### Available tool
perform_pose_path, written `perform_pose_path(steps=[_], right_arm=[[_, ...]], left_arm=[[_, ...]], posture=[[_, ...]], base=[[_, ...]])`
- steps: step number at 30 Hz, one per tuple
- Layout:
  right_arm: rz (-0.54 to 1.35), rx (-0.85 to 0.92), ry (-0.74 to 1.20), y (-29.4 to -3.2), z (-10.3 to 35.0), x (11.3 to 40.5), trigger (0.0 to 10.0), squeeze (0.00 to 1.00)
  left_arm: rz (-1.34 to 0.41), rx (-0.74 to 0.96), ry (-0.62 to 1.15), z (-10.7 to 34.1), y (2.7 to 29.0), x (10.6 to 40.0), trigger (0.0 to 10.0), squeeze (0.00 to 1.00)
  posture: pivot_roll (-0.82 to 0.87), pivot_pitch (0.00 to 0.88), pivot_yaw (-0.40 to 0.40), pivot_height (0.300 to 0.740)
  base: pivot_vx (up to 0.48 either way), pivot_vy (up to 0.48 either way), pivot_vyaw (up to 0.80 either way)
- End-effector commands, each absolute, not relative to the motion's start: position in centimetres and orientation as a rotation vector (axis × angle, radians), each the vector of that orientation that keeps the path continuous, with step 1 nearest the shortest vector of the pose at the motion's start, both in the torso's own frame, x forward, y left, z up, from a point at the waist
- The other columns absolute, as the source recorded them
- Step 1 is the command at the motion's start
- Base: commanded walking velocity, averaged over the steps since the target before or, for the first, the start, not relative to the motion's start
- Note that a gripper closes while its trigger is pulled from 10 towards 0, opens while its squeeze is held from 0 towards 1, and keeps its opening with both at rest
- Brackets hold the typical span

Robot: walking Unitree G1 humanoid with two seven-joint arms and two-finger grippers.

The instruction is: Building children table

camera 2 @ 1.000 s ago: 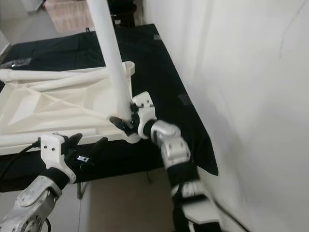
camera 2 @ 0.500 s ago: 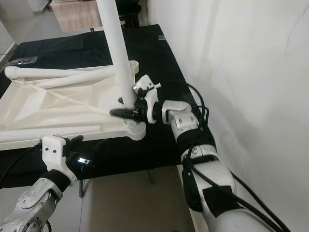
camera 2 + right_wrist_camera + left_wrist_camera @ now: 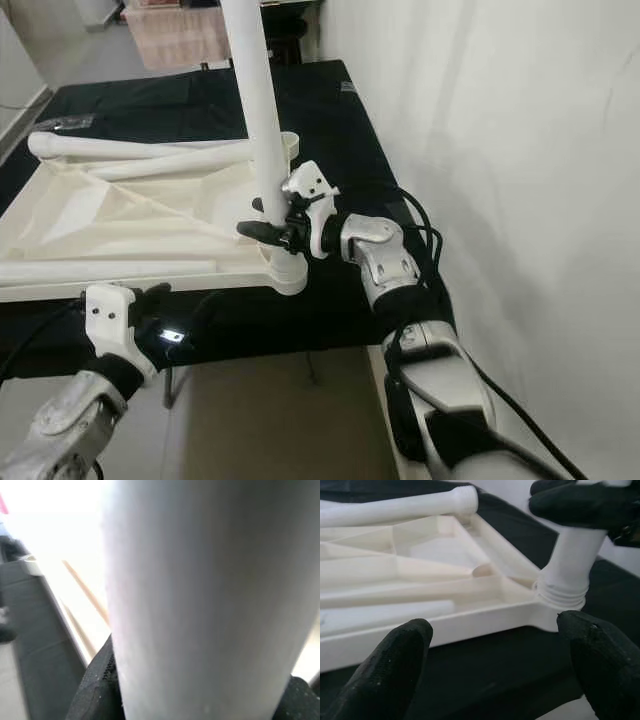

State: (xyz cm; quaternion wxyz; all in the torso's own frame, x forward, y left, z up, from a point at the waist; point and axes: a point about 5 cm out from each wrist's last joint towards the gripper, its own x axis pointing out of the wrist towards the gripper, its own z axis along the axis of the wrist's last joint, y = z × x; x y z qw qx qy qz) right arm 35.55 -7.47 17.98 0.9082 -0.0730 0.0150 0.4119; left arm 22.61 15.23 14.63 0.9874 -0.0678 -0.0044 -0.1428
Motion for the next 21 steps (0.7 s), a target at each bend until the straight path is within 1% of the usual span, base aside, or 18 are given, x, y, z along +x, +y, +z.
perform_pose_path(steps=[1, 2, 4, 5, 6, 8, 9, 10, 11, 12, 13, 14, 15, 17, 18, 20, 21], right_arm=[[0.794, -0.184, 0.235, -6.6, 13.9, 34.1, 0.0, 0.0], [0.711, -0.177, 0.235, -5.1, 12.9, 32.1, 0.0, 0.0], [0.711, -0.177, 0.235, -5.1, 12.9, 32.1, 0.0, 0.0], [0.634, -0.179, 0.214, -4.7, 12.9, 32.0, 0.0, 0.0], [0.634, -0.179, 0.214, -4.7, 12.9, 32.0, 0.0, 0.0], [0.581, -0.188, 0.191, -4.6, 12.8, 33.4, 0.0, 0.0], [0.581, -0.188, 0.191, -4.6, 12.8, 33.4, 0.0, 0.0], [0.561, -0.188, 0.184, -4.7, 12.9, 34.1, 10.0, 0.0], [0.553, -0.19, 0.178, -4.7, 13.0, 34.2, 10.0, 0.0], [0.589, -0.178, 0.172, -4.6, 13.2, 34.4, 10.0, 0.1], [0.635, -0.151, 0.162, -4.5, 13.4, 34.5, 10.0, 1.0], [0.635, -0.151, 0.162, -4.5, 13.4, 34.5, 10.0, 1.0], [0.681, -0.135, 0.161, -4.4, 13.7, 34.4, 10.0, 1.0], [0.788, -0.158, 0.131, -4.9, 15.1, 35.2, 10.0, 1.0], [0.788, -0.158, 0.131, -4.9, 15.1, 35.2, 10.0, 1.0], [0.881, -0.172, 0.113, -5.4, 16.4, 35.7, 10.0, 1.0], [0.881, -0.172, 0.113, -5.4, 16.4, 35.7, 10.0, 1.0]], left_arm=[[-0.283, -0.132, -0.01, 14.7, 15.4, 22.6, 10.0, 0.0], [-0.286, -0.129, -0.008, 14.6, 15.4, 22.7, 10.0, 0.0], [-0.286, -0.129, -0.008, 14.6, 15.4, 22.7, 10.0, 0.0], [-0.292, -0.133, -0.004, 14.5, 15.3, 22.8, 10.0, 0.0], [-0.292, -0.133, -0.004, 14.5, 15.3, 22.8, 10.0, 0.0], [-0.296, -0.133, -0.005, 14.4, 15.1, 22.8, 10.0, 0.0], [-0.296, -0.133, -0.005, 14.4, 15.1, 22.8, 10.0, 0.0], [-0.286, -0.134, -0.01, 14.5, 15.1, 22.9, 10.0, 0.0], [-0.278, -0.133, -0.013, 14.5, 15.2, 22.9, 10.0, 0.0], [-0.271, -0.133, -0.016, 14.5, 15.2, 22.9, 10.0, 0.0], [-0.268, -0.132, -0.017, 14.5, 15.2, 23.0, 10.0, 0.0], [-0.268, -0.132, -0.017, 14.5, 15.2, 23.0, 10.0, 0.0], [-0.268, -0.131, -0.017, 14.6, 15.2, 22.9, 10.0, 0.0], [-0.273, -0.133, -0.016, 14.5, 15.2, 23.0, 10.0, 0.0], [-0.273, -0.133, -0.016, 14.5, 15.2, 23.0, 10.0, 0.0], [-0.278, -0.134, -0.014, 14.5, 15.2, 23.0, 10.0, 0.0], [-0.278, -0.134, -0.014, 14.5, 15.2, 23.0, 10.0, 0.0]], posture=[[0.01, 0.111, 0.033, 0.74], [0.01, 0.095, 0.041, 0.74], [0.01, 0.095, 0.041, 0.74], [0.02, 0.085, 0.03, 0.74], [0.02, 0.085, 0.03, 0.74], [0.02, 0.078, 0.023, 0.74], [0.02, 0.078, 0.023, 0.74], [0.02, 0.078, 0.024, 0.74], [0.02, 0.078, 0.024, 0.74], [0.02, 0.079, 0.025, 0.74], [0.02, 0.079, 0.025, 0.74], [0.02, 0.079, 0.025, 0.74], [0.02, 0.079, 0.025, 0.74], [0.02, 0.077, 0.029, 0.74], [0.02, 0.077, 0.029, 0.74], [0.02, 0.077, 0.029, 0.74], [0.02, 0.077, 0.029, 0.74]], base=[[0.0, 0.0, 0.0], [0.0, 0.0, 0.0], [0.0, 0.0, 0.0], [0.0, 0.0, 0.0], [0.0, 0.0, 0.0], [0.0, 0.0, 0.0], [0.0, 0.0, 0.0], [0.0, 0.0, 0.0], [0.0, 0.0, 0.0], [0.0, 0.0, 0.0], [0.0, 0.0, 0.0], [0.0, 0.0, 0.0], [0.0, 0.0, 0.0], [0.0, 0.0, 0.0], [0.0, 0.0, 0.0], [0.0, 0.0, 0.0], [0.0, 0.0, 0.0]])
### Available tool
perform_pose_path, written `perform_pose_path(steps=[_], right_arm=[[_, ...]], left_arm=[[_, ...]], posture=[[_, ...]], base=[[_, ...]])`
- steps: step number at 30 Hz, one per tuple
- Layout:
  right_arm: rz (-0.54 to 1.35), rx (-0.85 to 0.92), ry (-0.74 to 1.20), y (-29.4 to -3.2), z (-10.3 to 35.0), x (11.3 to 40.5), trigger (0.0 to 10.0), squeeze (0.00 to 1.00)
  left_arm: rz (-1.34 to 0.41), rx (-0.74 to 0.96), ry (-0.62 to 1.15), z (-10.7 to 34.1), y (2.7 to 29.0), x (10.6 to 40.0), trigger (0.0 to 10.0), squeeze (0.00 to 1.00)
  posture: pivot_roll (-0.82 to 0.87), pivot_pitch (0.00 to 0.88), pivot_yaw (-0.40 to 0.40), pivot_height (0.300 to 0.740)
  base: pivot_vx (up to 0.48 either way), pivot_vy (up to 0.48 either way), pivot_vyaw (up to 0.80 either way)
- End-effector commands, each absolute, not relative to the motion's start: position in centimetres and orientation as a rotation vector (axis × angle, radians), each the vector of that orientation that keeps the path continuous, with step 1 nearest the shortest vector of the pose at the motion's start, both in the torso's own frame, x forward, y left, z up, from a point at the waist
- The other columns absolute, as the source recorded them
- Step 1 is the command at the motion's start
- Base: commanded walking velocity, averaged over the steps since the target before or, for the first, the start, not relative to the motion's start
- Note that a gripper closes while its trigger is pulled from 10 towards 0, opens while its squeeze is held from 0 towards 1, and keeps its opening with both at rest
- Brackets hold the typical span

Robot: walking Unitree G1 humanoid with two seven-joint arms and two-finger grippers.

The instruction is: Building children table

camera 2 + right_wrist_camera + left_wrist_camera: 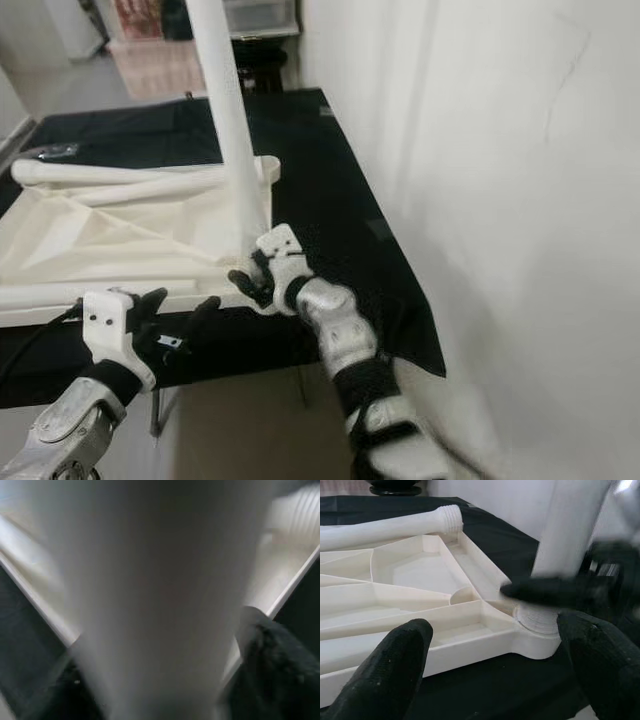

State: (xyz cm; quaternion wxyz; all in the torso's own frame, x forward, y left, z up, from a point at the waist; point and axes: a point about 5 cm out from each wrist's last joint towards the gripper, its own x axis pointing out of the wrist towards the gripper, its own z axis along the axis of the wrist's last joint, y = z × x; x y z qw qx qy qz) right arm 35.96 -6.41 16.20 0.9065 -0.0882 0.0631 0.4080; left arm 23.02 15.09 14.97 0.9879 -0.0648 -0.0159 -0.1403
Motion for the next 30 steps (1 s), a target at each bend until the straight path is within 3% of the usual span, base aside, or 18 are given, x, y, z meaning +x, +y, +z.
perform_pose_path(steps=[1, 6, 10, 11, 12, 21, 25, 26, 27, 29, 30], right_arm=[[0.939, -0.163, 0.115, -5.7, 16.8, 35.9, 10.0, 0.0], [1.237, -0.228, 0.127, -6.7, 17.7, 36.3, 10.0, 0.0], [1.285, -0.256, 0.151, -7.0, 17.7, 36.6, 10.0, 0.0], [1.286, -0.257, 0.161, -7.0, 17.7, 36.8, 2.9, 0.0], [1.284, -0.254, 0.165, -7.1, 17.8, 36.9, 0.0, 0.0], [1.206, -0.186, 0.164, -8.4, 18.0, 37.5, 0.0, 0.0], [1.165, -0.16, 0.151, -11.0, 17.8, 37.1, 0.0, 0.0], [1.103, -0.126, 0.163, -11.8, 17.4, 36.9, 0.0, 0.0], [0.912, -0.137, 0.179, -12.0, 16.5, 36.9, 0.0, 0.0], [0.912, -0.137, 0.179, -12.0, 16.5, 36.9, 0.0, 0.0], [0.693, -0.112, 0.247, -10.8, 14.3, 35.0, 0.0, 0.0]], left_arm=[[-0.279, -0.134, -0.014, 14.5, 15.2, 23.0, 10.0, 0.0], [-0.28, -0.137, -0.015, 14.5, 15.0, 22.9, 10.0, 0.0], [-0.28, -0.138, -0.015, 14.5, 14.9, 22.8, 10.0, 0.0], [-0.281, -0.139, -0.014, 14.5, 14.8, 22.7, 10.0, 0.0], [-0.281, -0.14, -0.014, 14.4, 14.8, 22.7, 10.0, 0.0], [-0.286, -0.148, -0.012, 14.4, 14.4, 22.4, 10.0, 0.0], [-0.289, -0.154, -0.013, 14.4, 14.2, 22.2, 10.0, 0.0], [-0.29, -0.156, -0.012, 14.4, 14.2, 22.1, 10.0, 0.0], [-0.292, -0.156, -0.011, 14.4, 14.2, 22.0, 10.0, 0.0], [-0.292, -0.156, -0.011, 14.4, 14.2, 22.0, 10.0, 0.0], [-0.293, -0.158, -0.008, 14.3, 14.3, 21.9, 10.0, 0.0]], posture=[[0.02, 0.079, 0.032, 0.74], [0.03, 0.077, 0.025, 0.74], [0.04, 0.075, 0.023, 0.74], [0.04, 0.073, 0.021, 0.74], [0.04, 0.073, 0.021, 0.74], [0.03, 0.074, 0.014, 0.74], [0.02, 0.089, 0.009, 0.74], [0.02, 0.088, 0.0, 0.74], [0.03, 0.088, -0.002, 0.74], [0.03, 0.088, -0.002, 0.74], [0.0, 0.096, 0.014, 0.74]], base=[[0.0, 0.0, 0.0], [0.0, 0.0, 0.0], [0.0, 0.0, 0.0], [0.0, 0.0, 0.0], [0.0, 0.0, 0.0], [0.0, 0.0, 0.0], [0.0, 0.0, 0.0], [0.0, 0.0, 0.0], [0.0, 0.0, 0.0], [0.0, 0.0, 0.0], [0.0, 0.0, 0.0]])
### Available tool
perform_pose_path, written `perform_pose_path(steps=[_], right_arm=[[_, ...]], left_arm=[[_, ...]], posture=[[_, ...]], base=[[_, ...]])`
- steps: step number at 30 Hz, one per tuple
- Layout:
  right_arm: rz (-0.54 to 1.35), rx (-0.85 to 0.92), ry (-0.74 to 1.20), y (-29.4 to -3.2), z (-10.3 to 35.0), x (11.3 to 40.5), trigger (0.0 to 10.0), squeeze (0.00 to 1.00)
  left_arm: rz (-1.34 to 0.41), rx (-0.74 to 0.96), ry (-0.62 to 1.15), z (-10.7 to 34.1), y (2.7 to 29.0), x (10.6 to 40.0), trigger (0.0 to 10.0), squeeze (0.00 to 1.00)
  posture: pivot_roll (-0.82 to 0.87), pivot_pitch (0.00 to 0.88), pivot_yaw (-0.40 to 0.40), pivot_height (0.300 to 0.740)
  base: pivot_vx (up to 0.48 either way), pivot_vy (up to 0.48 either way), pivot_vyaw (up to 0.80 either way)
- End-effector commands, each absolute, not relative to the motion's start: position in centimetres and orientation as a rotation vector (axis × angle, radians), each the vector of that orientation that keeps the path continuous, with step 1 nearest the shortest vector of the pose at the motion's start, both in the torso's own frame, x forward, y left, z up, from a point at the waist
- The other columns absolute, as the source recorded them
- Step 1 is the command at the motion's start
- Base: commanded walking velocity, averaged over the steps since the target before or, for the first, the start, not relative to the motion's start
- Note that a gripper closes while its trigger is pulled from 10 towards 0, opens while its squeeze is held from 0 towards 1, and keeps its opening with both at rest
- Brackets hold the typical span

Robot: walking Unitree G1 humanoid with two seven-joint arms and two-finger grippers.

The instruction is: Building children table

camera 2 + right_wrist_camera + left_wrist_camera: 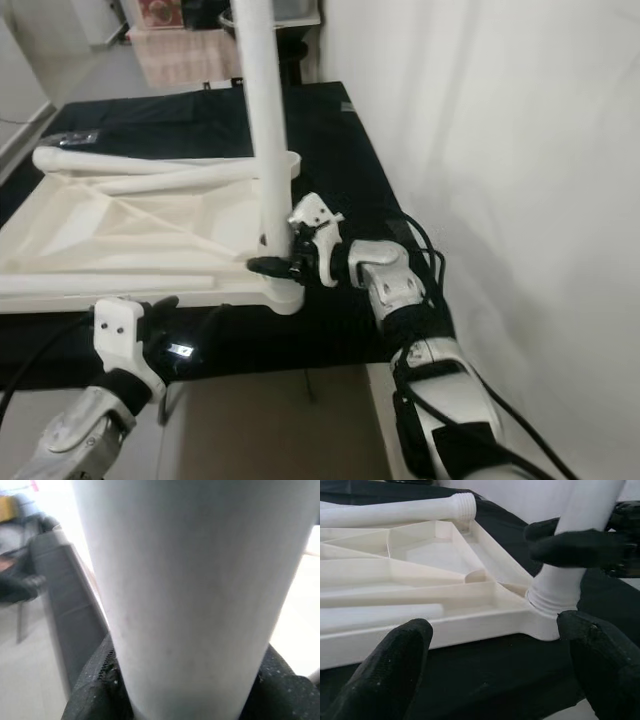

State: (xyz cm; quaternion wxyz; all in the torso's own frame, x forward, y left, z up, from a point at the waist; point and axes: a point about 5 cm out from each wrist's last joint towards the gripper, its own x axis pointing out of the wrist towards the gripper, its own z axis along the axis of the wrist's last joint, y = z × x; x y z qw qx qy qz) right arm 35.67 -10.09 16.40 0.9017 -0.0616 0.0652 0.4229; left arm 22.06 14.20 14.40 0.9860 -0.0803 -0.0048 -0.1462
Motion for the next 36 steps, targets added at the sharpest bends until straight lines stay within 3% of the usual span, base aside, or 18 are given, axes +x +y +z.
perform_pose_path(steps=[1, 3, 10, 11, 13, 14, 21, 22, 23, 29, 30, 33, 34, 36], right_arm=[[0.504, -0.091, 0.297, -10.8, 13.2, 33.1, 0.0, 0.0], [0.393, -0.055, 0.306, -10.2, 12.6, 31.6, 0.0, 0.0], [0.502, -0.119, 0.203, -7.0, 12.5, 32.4, 0.0, 0.0], [0.537, -0.132, 0.165, -6.2, 13.1, 33.2, 10.0, 0.0], [0.537, -0.132, 0.165, -6.2, 13.1, 33.2, 10.0, 0.0], [0.58, -0.116, 0.159, -5.7, 13.4, 33.1, 10.0, 1.0], [0.84, -0.117, 0.088, -4.8, 15.5, 34.2, 10.0, 1.0], [0.888, -0.136, 0.082, -4.9, 16.0, 34.6, 10.0, 0.63], [0.999, -0.17, 0.072, -5.5, 16.6, 35.5, 10.0, 0.0], [1.211, -0.181, 0.112, -6.3, 17.0, 35.9, 10.0, 0.0], [1.228, -0.173, 0.123, -6.5, 17.0, 36.0, 3.8, 0.0], [1.243, -0.16, 0.133, -6.7, 17.1, 36.1, 3.8, 0.0], [1.235, -0.157, 0.139, -6.8, 17.1, 36.3, 0.0, 0.0], [1.206, -0.158, 0.145, -7.1, 17.3, 36.7, 0.0, 0.0]], left_arm=[[-0.294, -0.159, -0.006, 14.3, 14.4, 21.9, 10.0, 0.0], [-0.296, -0.159, -0.004, 14.3, 14.5, 22.0, 10.0, 0.0], [-0.306, -0.157, 0.011, 14.0, 14.7, 22.3, 10.0, 0.0], [-0.301, -0.153, 0.01, 13.9, 14.8, 22.4, 10.0, 0.0], [-0.301, -0.153, 0.01, 13.9, 14.8, 22.4, 10.0, 0.0], [-0.294, -0.153, 0.006, 14.0, 14.9, 22.5, 10.0, 0.0], [-0.295, -0.156, 0.005, 14.0, 14.8, 22.7, 10.0, 0.0], [-0.3, -0.157, 0.006, 14.0, 14.8, 22.7, 10.0, 0.0], [-0.306, -0.159, 0.006, 14.0, 14.7, 22.7, 10.0, 0.0], [-0.306, -0.16, 0.004, 14.1, 14.5, 22.6, 10.0, 0.0], [-0.306, -0.16, 0.003, 14.1, 14.5, 22.6, 10.0, 0.0], [-0.305, -0.16, 0.003, 14.1, 14.5, 22.6, 10.0, 0.0], [-0.305, -0.16, 0.003, 14.1, 14.4, 22.6, 10.0, 0.0], [-0.305, -0.16, 0.002, 14.1, 14.4, 22.6, 10.0, 0.0]], posture=[[0.0, 0.096, 0.014, 0.74], [-0.01, 0.099, 0.036, 0.74], [-0.02, 0.054, 0.062, 0.74], [-0.02, 0.052, 0.061, 0.74], [-0.02, 0.052, 0.061, 0.74], [-0.01, 0.046, 0.062, 0.74], [-0.02, 0.042, 0.076, 0.74], [-0.02, 0.042, 0.076, 0.74], [-0.01, 0.048, 0.073, 0.74], [0.0, 0.054, 0.068, 0.74], [0.0, 0.055, 0.065, 0.74], [0.0, 0.055, 0.065, 0.74], [0.0, 0.056, 0.063, 0.74], [-0.01, 0.058, 0.062, 0.74]], base=[[0.0, 0.0, 0.0], [0.0, 0.0, 0.0], [0.0, 0.0, 0.0], [0.0, 0.0, 0.0], [0.0, 0.0, 0.0], [0.0, 0.0, 0.0], [0.0, 0.0, 0.0], [0.0, 0.0, 0.0], [0.0, 0.0, 0.0], [0.0, 0.0, 0.0], [0.0, 0.0, 0.0], [0.0, 0.0, 0.0], [0.0, 0.0, 0.0], [0.0, 0.0, 0.0]])
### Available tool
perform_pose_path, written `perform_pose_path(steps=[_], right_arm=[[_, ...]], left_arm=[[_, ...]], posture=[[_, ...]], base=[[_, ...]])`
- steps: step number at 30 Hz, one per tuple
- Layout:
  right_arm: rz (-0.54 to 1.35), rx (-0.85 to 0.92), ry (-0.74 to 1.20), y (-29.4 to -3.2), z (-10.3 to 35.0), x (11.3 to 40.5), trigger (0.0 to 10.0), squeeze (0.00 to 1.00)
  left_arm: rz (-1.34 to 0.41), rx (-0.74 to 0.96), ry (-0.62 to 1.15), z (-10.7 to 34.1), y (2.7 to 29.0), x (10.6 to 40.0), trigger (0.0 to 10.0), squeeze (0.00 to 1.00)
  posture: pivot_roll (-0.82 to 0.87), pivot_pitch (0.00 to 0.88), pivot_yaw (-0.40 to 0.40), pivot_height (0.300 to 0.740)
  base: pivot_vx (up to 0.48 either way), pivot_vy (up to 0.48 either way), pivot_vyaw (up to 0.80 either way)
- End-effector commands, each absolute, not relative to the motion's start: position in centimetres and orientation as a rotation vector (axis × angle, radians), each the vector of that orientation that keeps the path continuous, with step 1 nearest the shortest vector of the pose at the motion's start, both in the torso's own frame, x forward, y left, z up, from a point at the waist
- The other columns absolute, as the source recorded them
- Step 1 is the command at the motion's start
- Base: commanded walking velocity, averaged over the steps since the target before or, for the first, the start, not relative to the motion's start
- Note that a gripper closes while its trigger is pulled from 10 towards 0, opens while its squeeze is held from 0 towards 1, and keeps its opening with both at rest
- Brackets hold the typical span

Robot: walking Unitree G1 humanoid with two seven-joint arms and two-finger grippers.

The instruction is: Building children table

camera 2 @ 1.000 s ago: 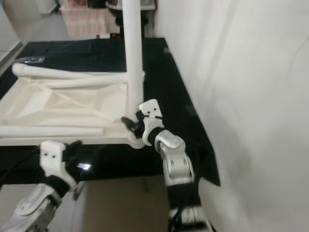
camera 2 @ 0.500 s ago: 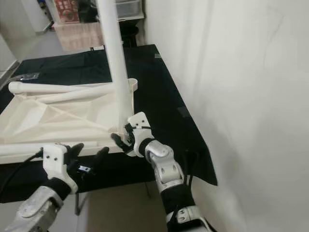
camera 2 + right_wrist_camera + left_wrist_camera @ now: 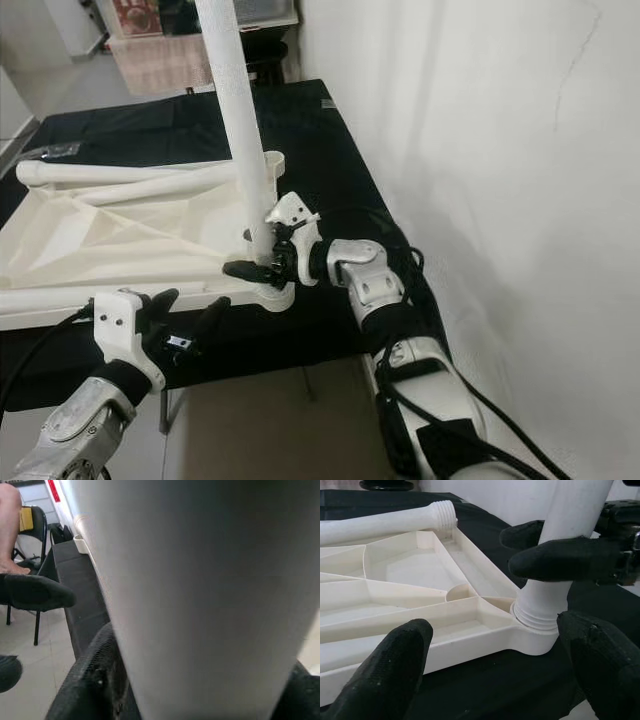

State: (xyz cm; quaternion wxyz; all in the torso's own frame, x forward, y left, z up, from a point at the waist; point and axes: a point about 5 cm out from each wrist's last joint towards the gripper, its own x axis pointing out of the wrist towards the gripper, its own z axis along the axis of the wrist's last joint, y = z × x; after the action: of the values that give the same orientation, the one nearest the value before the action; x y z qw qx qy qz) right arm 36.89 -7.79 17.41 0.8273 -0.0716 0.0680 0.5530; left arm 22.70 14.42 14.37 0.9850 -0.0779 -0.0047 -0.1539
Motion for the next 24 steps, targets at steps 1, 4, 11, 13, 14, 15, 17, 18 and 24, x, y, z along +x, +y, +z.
perform_pose_path(steps=[1, 4, 11, 13, 14, 15, 17, 18, 24], right_arm=[[1.182, -0.141, 0.147, -7.4, 17.4, 37.0, 0.0, 0.0], [1.161, -0.13, 0.138, -7.7, 17.5, 37.3, 0.0, 0.0], [0.473, -0.187, 0.16, -10.3, 15.5, 37.8, 0.0, 0.0], [0.314, -0.191, 0.169, -11.1, 15.2, 37.5, 0.0, 0.0], [0.312, -0.193, 0.155, -9.9, 14.2, 35.1, 0.0, 0.0], [0.4, -0.189, 0.13, -7.9, 13.8, 33.0, 0.0, 0.0], [0.481, -0.18, 0.074, -5.9, 14.0, 31.4, 0.0, 0.0], [0.481, -0.18, 0.074, -5.9, 14.0, 31.4, 0.0, 0.0], [0.594, -0.085, 0.072, -4.4, 14.0, 32.6, 10.0, 0.0]], left_arm=[[-0.305, -0.16, 0.001, 14.1, 14.4, 22.6, 10.0, 0.0], [-0.305, -0.16, 0.0, 14.2, 14.4, 22.7, 10.0, 0.0], [-0.295, -0.152, -0.008, 14.3, 14.5, 22.6, 10.0, 0.0], [-0.293, -0.151, -0.009, 14.3, 14.5, 22.6, 10.0, 0.0], [-0.289, -0.149, -0.012, 14.4, 14.6, 22.6, 10.0, 0.0], [-0.285, -0.144, -0.014, 14.4, 14.8, 22.7, 10.0, 0.0], [-0.278, -0.138, -0.016, 14.4, 14.9, 22.9, 10.0, 0.0], [-0.278, -0.138, -0.016, 14.4, 14.9, 22.9, 10.0, 0.0], [-0.224, -0.097, -0.01, 14.2, 15.1, 23.1, 10.0, 0.0]], posture=[[-0.01, 0.058, 0.062, 0.74], [-0.01, 0.059, 0.062, 0.74], [-0.01, 0.073, 0.022, 0.74], [-0.01, 0.073, 0.022, 0.74], [-0.02, 0.095, 0.035, 0.74], [-0.05, 0.084, 0.048, 0.74], [-0.05, 0.072, 0.055, 0.74], [-0.05, 0.072, 0.055, 0.74], [-0.04, 0.062, 0.041, 0.74]], base=[[0.0, 0.0, 0.0], [0.0, 0.0, 0.0], [0.0, 0.0, 0.0], [0.0, 0.0, 0.0], [0.0, 0.0, 0.0], [0.0, 0.0, 0.0], [0.0, 0.0, 0.0], [0.0, 0.0, 0.0], [0.0, 0.0, 0.0]])
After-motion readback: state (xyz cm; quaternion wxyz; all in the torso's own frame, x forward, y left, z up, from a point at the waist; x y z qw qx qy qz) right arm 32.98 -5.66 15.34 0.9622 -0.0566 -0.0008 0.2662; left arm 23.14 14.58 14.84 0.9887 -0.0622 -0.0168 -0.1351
